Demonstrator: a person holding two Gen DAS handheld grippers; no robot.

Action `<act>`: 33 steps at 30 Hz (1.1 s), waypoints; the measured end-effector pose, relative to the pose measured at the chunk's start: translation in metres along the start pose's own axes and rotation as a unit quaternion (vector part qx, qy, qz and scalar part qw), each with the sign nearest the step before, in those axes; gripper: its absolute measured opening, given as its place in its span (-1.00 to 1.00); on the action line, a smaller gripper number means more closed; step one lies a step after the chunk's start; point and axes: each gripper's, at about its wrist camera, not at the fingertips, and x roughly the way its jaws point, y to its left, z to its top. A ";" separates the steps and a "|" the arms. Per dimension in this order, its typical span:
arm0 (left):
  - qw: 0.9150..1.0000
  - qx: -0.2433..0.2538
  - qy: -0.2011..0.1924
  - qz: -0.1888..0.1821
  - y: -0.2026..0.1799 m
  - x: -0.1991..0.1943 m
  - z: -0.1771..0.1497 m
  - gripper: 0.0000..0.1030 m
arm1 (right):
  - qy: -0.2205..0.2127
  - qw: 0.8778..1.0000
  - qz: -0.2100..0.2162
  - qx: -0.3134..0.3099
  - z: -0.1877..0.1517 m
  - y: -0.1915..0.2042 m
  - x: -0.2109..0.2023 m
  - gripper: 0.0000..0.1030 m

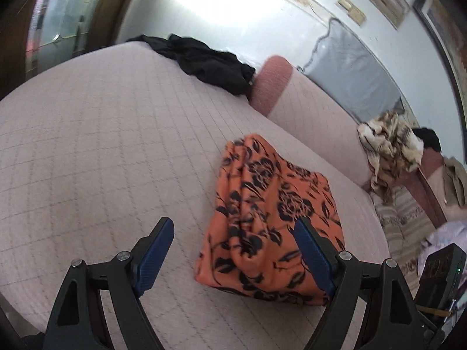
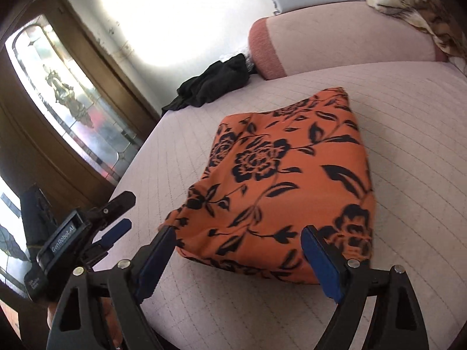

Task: Fold small clothes

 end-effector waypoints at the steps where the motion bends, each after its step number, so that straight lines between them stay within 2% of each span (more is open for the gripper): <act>1: 1.000 0.006 0.014 0.001 -0.006 0.008 -0.003 0.65 | 0.000 1.000 0.000 0.013 0.001 -0.010 -0.004 0.74; 5: 0.997 0.014 0.078 0.026 -0.013 0.038 -0.014 0.60 | -0.004 0.999 0.005 0.050 -0.001 -0.039 -0.015 0.74; 6: 0.996 0.012 0.087 0.029 -0.013 0.043 -0.016 0.38 | -0.004 0.999 0.007 0.053 -0.002 -0.043 -0.015 0.74; 7: 0.995 0.015 0.095 0.033 -0.012 0.047 -0.017 -0.04 | -0.004 0.998 0.008 0.055 -0.004 -0.046 -0.016 0.74; 8: 0.994 0.025 0.100 0.043 -0.013 0.049 -0.018 -0.30 | -0.003 0.998 0.009 0.056 -0.005 -0.048 -0.014 0.74; 9: 0.993 0.036 0.102 0.047 -0.014 0.050 -0.018 -0.70 | -0.003 0.998 0.010 0.059 -0.006 -0.049 -0.013 0.74; 11: 0.994 0.040 0.089 0.042 -0.017 0.042 -0.016 -0.76 | -0.003 0.998 0.015 0.064 -0.006 -0.053 -0.011 0.74; 14: 0.997 0.052 0.032 0.044 -0.028 0.011 -0.013 -0.77 | -0.004 0.998 0.019 0.067 -0.002 -0.055 -0.012 0.74; 15: 0.997 0.046 0.027 0.051 -0.025 0.009 -0.015 -0.77 | -0.005 0.998 0.021 0.066 0.000 -0.056 -0.013 0.74; 18: 0.992 0.013 0.101 0.079 0.002 0.050 -0.034 -0.77 | -0.007 0.998 0.021 0.067 0.004 -0.060 -0.011 0.74; 19: 0.993 0.006 0.096 0.073 0.005 0.050 -0.035 -0.77 | -0.004 0.997 0.023 0.070 0.006 -0.062 -0.009 0.74; 22: 0.993 0.030 0.076 0.082 -0.005 0.037 -0.031 -0.77 | -0.005 0.997 0.028 0.067 0.008 -0.061 -0.010 0.74; 25: 0.992 0.027 0.088 0.080 -0.001 0.044 -0.038 -0.77 | -0.008 0.998 0.021 0.066 0.016 -0.063 -0.009 0.74; 29: 0.994 0.016 0.087 0.057 -0.002 0.032 -0.033 -0.72 | -0.016 0.997 0.018 0.074 0.024 -0.071 -0.010 0.74; 30: 0.995 0.013 0.088 0.053 -0.001 0.025 -0.032 -0.61 | -0.017 0.997 0.018 0.074 0.025 -0.073 -0.010 0.74; 33: 0.997 0.006 0.072 0.039 -0.004 0.007 -0.024 0.05 | -0.019 0.997 0.015 0.078 0.024 -0.080 -0.012 0.74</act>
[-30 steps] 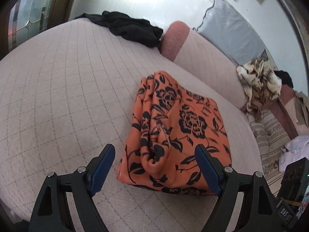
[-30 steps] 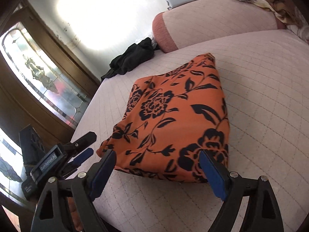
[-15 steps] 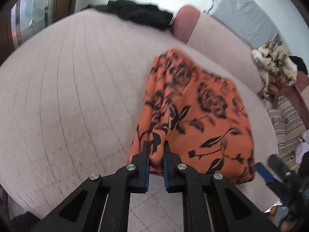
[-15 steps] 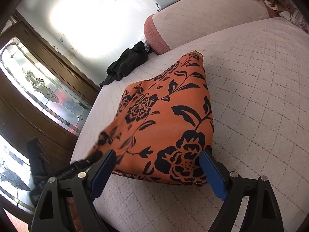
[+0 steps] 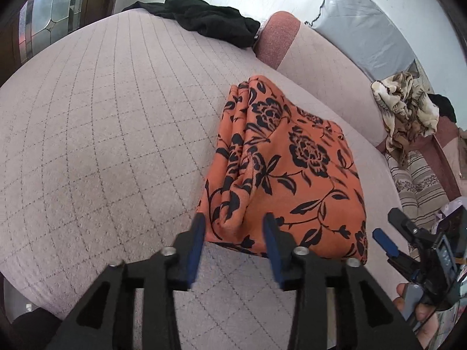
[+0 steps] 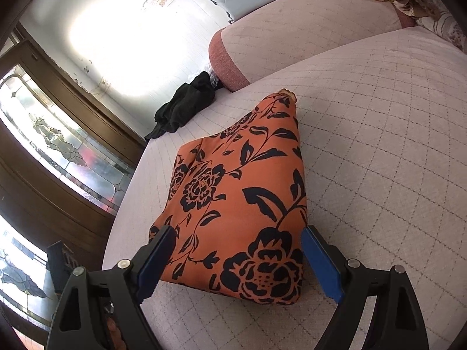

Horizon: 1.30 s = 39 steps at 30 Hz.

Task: Fold small clothes

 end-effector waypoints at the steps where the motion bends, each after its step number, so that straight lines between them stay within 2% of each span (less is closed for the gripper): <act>1: 1.000 0.006 -0.014 -0.005 -0.003 -0.007 0.004 0.10 | -0.001 1.000 -0.001 0.003 0.000 -0.003 -0.001 0.74; 3: 0.999 0.025 -0.032 -0.015 -0.010 -0.012 0.018 0.10 | -0.003 1.000 -0.001 0.013 0.002 -0.011 -0.001 0.74; 5: 0.998 0.041 -0.033 -0.021 -0.018 -0.004 0.037 0.10 | -0.005 1.000 0.005 0.029 0.003 -0.019 0.000 0.74; 10: 0.998 0.059 0.003 -0.021 -0.032 0.049 0.090 0.08 | -0.005 0.999 0.019 0.041 0.004 -0.032 0.001 0.74; 14: 0.997 0.071 0.030 -0.032 -0.043 0.080 0.109 0.06 | -0.008 0.998 0.023 0.059 0.005 -0.050 0.001 0.74; 18: 0.996 0.067 0.056 -0.017 -0.044 0.106 0.117 -0.03 | -0.005 0.995 0.028 0.094 0.007 -0.073 0.005 0.74; 19: 0.996 0.066 0.063 -0.016 -0.042 0.110 0.118 -0.24 | -0.005 0.995 0.029 0.100 0.007 -0.077 0.005 0.74; 22: 0.995 0.073 0.070 -0.013 -0.043 0.118 0.118 -0.69 | -0.002 0.993 0.030 0.111 0.007 -0.085 0.008 0.74; 25: 0.995 0.078 0.059 -0.003 -0.046 0.115 0.119 -0.84 | 0.001 0.993 0.027 0.113 0.006 -0.089 0.010 0.74; 28: 0.997 0.073 -0.008 -0.003 -0.046 0.081 0.116 -0.85 | 0.001 0.994 0.024 0.106 0.006 -0.086 0.011 0.74; 29: 0.997 0.076 -0.019 -0.004 -0.045 0.074 0.111 -0.85 | 0.001 0.994 0.024 0.105 0.006 -0.086 0.010 0.74; 31: 0.996 0.088 0.011 0.026 -0.038 0.095 0.101 -0.84 | -0.001 0.994 0.021 0.103 0.005 -0.087 0.011 0.74; 32: 0.996 0.074 0.034 0.035 -0.027 0.112 0.098 -0.83 | 0.001 0.994 0.018 0.103 0.004 -0.089 0.013 0.74; 35: 0.999 0.022 0.031 -0.001 -0.006 0.114 0.102 -0.78 | 0.005 0.995 0.018 0.096 0.004 -0.085 0.012 0.74; 39: 0.997 0.063 0.029 0.022 -0.017 0.113 0.102 -0.77 | -0.004 0.996 0.023 0.087 0.007 -0.076 0.002 0.74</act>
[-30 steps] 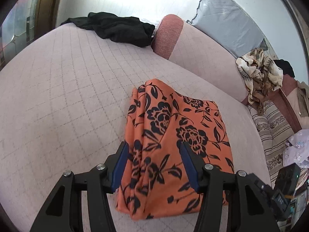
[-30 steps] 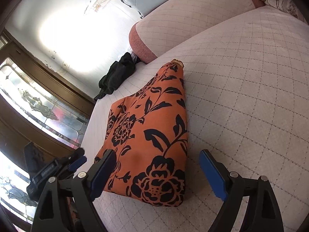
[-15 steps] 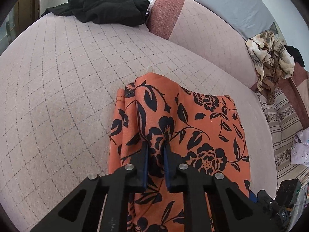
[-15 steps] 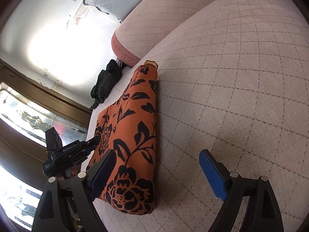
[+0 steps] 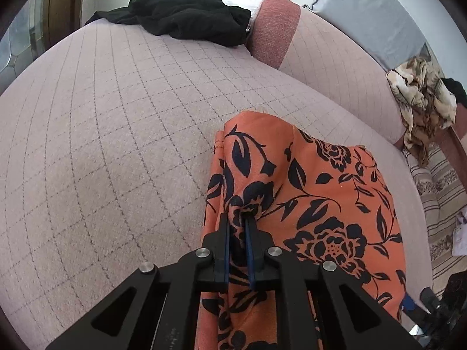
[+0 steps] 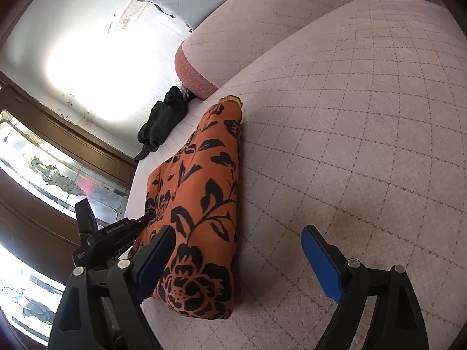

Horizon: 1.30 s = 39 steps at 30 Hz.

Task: Fold small clothes

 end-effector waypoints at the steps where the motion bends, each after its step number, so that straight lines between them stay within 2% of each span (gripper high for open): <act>1: 1.000 -0.003 0.000 -0.002 0.000 0.001 0.000 -0.77 | -0.001 1.000 0.012 0.002 0.001 0.005 -0.002 0.74; 5: 1.000 -0.010 0.003 -0.001 0.002 0.002 0.002 -0.74 | 0.014 0.995 0.088 -0.032 0.002 0.044 -0.008 0.74; 6: 1.000 -0.011 0.003 0.003 0.002 0.001 0.002 -0.67 | 0.028 0.992 0.115 -0.037 0.001 0.051 -0.005 0.75; 7: 1.000 -0.013 0.003 0.013 0.000 0.002 0.003 -0.35 | 0.047 0.989 0.137 -0.037 -0.002 0.056 0.003 0.78; 8: 0.999 -0.020 -0.001 0.030 0.002 -0.002 0.003 -0.19 | 0.070 0.986 0.150 -0.029 -0.005 0.055 0.015 0.79; 9: 0.999 -0.031 -0.006 0.037 0.006 -0.001 0.006 -0.05 | 0.091 0.985 0.145 -0.016 -0.009 0.049 0.029 0.79; 10: 0.998 -0.037 -0.011 0.042 0.007 -0.010 0.006 -0.05 | 0.105 0.986 0.129 -0.002 -0.015 0.042 0.041 0.79; 11: 0.997 -0.032 -0.025 0.061 0.003 -0.022 0.005 -0.05 | 0.109 0.986 0.129 0.006 -0.018 0.036 0.047 0.80; 13: 0.992 -0.001 -0.076 0.104 -0.012 -0.050 0.000 -0.14 | 0.100 0.985 0.140 0.007 -0.019 0.035 0.044 0.80; 14: 0.990 0.010 -0.093 0.103 -0.021 -0.062 -0.002 -0.14 | 0.102 0.985 0.141 0.008 -0.019 0.035 0.043 0.80; 17: 0.992 0.035 -0.108 0.048 -0.050 -0.079 -0.007 -0.14 | 0.102 0.984 0.147 0.014 -0.020 0.031 0.044 0.80; 19: 0.993 0.063 -0.092 0.036 -0.067 -0.067 -0.009 -0.11 | 0.101 0.984 0.144 0.006 -0.022 0.033 0.043 0.81; 20: 0.993 0.080 -0.072 0.055 -0.072 -0.051 -0.012 -0.11 | 0.102 0.985 0.141 0.003 -0.020 0.035 0.044 0.81; 21: 0.991 0.091 -0.041 0.092 -0.075 -0.028 -0.014 -0.11 | 0.103 0.985 0.139 0.000 -0.021 0.037 0.044 0.81; 22: 0.989 0.081 0.002 0.123 -0.066 -0.002 -0.019 -0.11 | 0.105 0.985 0.139 -0.001 -0.021 0.037 0.043 0.81; 23: 0.993 0.055 0.004 0.106 -0.052 0.010 -0.022 -0.05 | 0.106 0.985 0.139 -0.001 -0.019 0.038 0.041 0.81; 24: 0.994 0.040 -0.019 0.098 -0.043 0.005 -0.026 0.25 | 0.106 0.984 0.142 0.002 -0.018 0.038 0.037 0.80; 25: 0.994 0.036 -0.025 0.100 -0.038 0.003 -0.028 0.33 | 0.103 0.984 0.145 0.002 -0.015 0.039 0.032 0.80; 28: 0.996 0.024 -0.028 0.081 -0.030 -0.007 -0.028 0.31 | 0.076 0.987 0.140 -0.001 -0.001 0.041 0.016 0.81; 31: 0.993 0.027 -0.058 0.099 -0.026 -0.028 -0.028 0.29 | 0.062 0.988 0.138 0.002 0.006 0.039 0.009 0.81; 32: 0.990 0.039 -0.069 0.119 -0.026 -0.033 -0.029 0.29 | 0.059 0.989 0.136 0.005 0.008 0.037 0.007 0.81; 33: 0.984 0.053 -0.070 0.157 -0.024 -0.031 -0.030 0.29 | 0.057 0.989 0.135 0.009 0.008 0.034 0.006 0.81; 34: 0.979 0.062 -0.053 0.189 -0.018 -0.021 -0.031 0.29 | 0.056 0.990 0.133 0.011 0.009 0.032 0.005 0.81; 35: 0.979 0.051 -0.024 0.198 -0.006 -0.011 -0.032 0.26 | 0.056 0.990 0.130 0.013 0.009 0.031 0.005 0.81; 36: 0.984 0.014 -0.002 0.176 0.010 -0.007 -0.032 0.19 | 0.057 0.990 0.127 0.016 0.008 0.028 0.005 0.81; 37: 0.988 -0.021 -0.013 0.152 0.019 -0.016 -0.031 0.16 | 0.058 0.990 0.126 0.021 0.007 0.026 0.005 0.81; 39: 0.989 -0.032 -0.036 0.142 0.018 -0.033 -0.025 0.14 | 0.058 0.990 0.129 0.021 0.006 0.025 0.004 0.81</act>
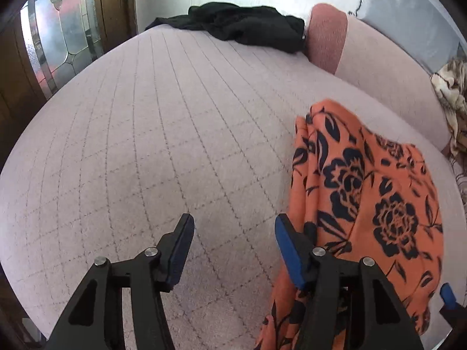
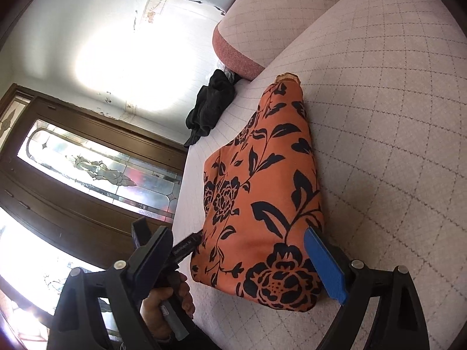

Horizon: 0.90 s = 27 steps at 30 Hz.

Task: Fold small clothes

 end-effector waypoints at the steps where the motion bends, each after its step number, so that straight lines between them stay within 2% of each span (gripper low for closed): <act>1: 1.000 0.006 -0.014 -0.014 -0.004 -0.009 0.004 0.14 | -0.001 1.000 -0.001 -0.003 0.000 0.001 -0.001 0.81; 4: 0.996 0.043 -0.051 -0.059 -0.027 -0.032 0.019 0.14 | -0.003 1.000 0.006 -0.005 0.000 0.002 -0.002 0.81; 7: 0.992 0.099 -0.039 -0.072 -0.062 -0.017 0.037 0.14 | 0.001 1.000 0.004 0.001 -0.003 -0.002 -0.002 0.81; 8: 0.992 0.110 -0.021 -0.054 -0.069 0.000 0.044 0.15 | 0.000 1.000 0.005 0.004 -0.003 -0.004 -0.003 0.81; 10: 0.992 0.121 0.027 0.029 -0.067 0.044 0.052 0.20 | -0.001 1.000 0.004 0.003 -0.003 -0.006 -0.007 0.81; 11: 0.993 0.105 0.037 0.026 -0.063 0.054 0.052 0.25 | -0.003 1.000 0.004 0.005 -0.002 -0.007 -0.008 0.81; 13: 0.996 0.078 0.025 0.019 -0.053 0.047 0.057 0.33 | -0.007 1.000 0.005 0.009 0.000 -0.011 -0.013 0.81; 16: 0.994 0.095 -0.034 0.051 -0.055 0.014 0.054 0.32 | -0.019 1.000 0.003 0.017 0.004 -0.020 -0.021 0.81; 17: 0.994 0.092 -0.044 0.042 -0.054 0.001 0.051 0.32 | -0.020 0.999 0.003 0.025 0.005 -0.024 -0.021 0.81; 20: 0.996 0.070 -0.056 -0.029 -0.057 -0.031 0.031 0.32 | -0.020 0.999 -0.001 0.035 0.006 -0.030 -0.021 0.81; 22: 0.992 0.090 -0.063 -0.059 -0.070 -0.037 0.016 0.32 | -0.017 0.999 -0.001 0.046 0.006 -0.035 -0.020 0.81; 24: 0.991 0.109 -0.051 -0.058 -0.081 -0.025 0.005 0.32 | -0.007 0.998 -0.001 0.055 0.005 -0.038 -0.015 0.81; 26: 0.993 0.116 -0.001 -0.024 -0.088 0.010 -0.005 0.32 | 0.010 0.998 0.002 0.064 0.003 -0.040 -0.005 0.81; 27: 0.993 0.108 0.016 -0.036 -0.088 0.021 -0.010 0.37 | 0.024 0.997 0.000 0.073 0.001 -0.043 0.003 0.81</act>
